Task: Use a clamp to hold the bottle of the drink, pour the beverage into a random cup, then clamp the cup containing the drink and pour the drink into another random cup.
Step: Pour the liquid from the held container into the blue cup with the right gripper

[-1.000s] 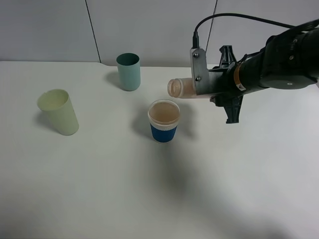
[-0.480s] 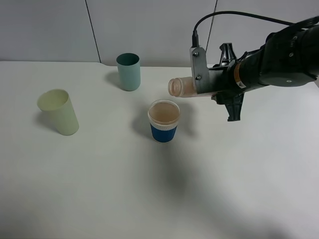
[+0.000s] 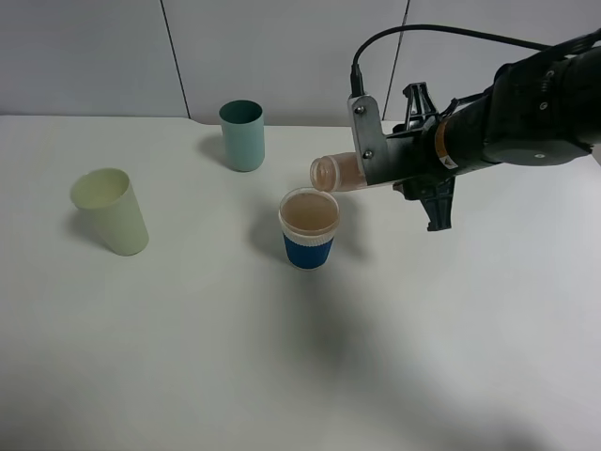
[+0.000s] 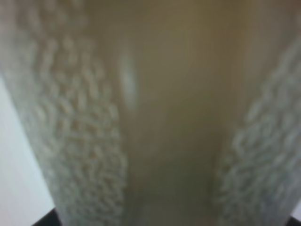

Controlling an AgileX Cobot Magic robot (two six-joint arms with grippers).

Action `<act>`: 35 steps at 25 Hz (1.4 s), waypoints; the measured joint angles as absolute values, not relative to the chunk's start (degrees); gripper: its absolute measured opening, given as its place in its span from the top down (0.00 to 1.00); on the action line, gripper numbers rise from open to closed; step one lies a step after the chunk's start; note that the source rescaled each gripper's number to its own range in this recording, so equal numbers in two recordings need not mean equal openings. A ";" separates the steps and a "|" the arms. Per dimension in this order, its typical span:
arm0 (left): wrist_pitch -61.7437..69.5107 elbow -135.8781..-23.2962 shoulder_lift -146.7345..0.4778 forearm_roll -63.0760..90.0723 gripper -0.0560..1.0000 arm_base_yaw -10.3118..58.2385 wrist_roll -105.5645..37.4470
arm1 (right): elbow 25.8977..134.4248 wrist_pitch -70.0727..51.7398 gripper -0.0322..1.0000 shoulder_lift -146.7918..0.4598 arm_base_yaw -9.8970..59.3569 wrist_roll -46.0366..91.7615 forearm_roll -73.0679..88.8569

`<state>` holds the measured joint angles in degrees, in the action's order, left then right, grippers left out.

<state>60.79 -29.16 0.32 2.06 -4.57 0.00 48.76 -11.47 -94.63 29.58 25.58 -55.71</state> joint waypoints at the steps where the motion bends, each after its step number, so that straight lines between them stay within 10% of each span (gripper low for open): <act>1: 60.79 -29.16 0.32 2.06 0.31 -4.57 0.00 | 48.76 -11.49 0.96 -94.63 29.54 25.96 -55.71; 35: 60.79 -29.16 0.32 2.06 0.31 -4.57 0.00 | 48.76 -12.83 0.96 -94.63 30.43 26.48 -62.08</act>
<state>60.79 -29.16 0.32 2.06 -4.57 0.00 48.76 -12.83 -94.63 30.43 26.48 -62.08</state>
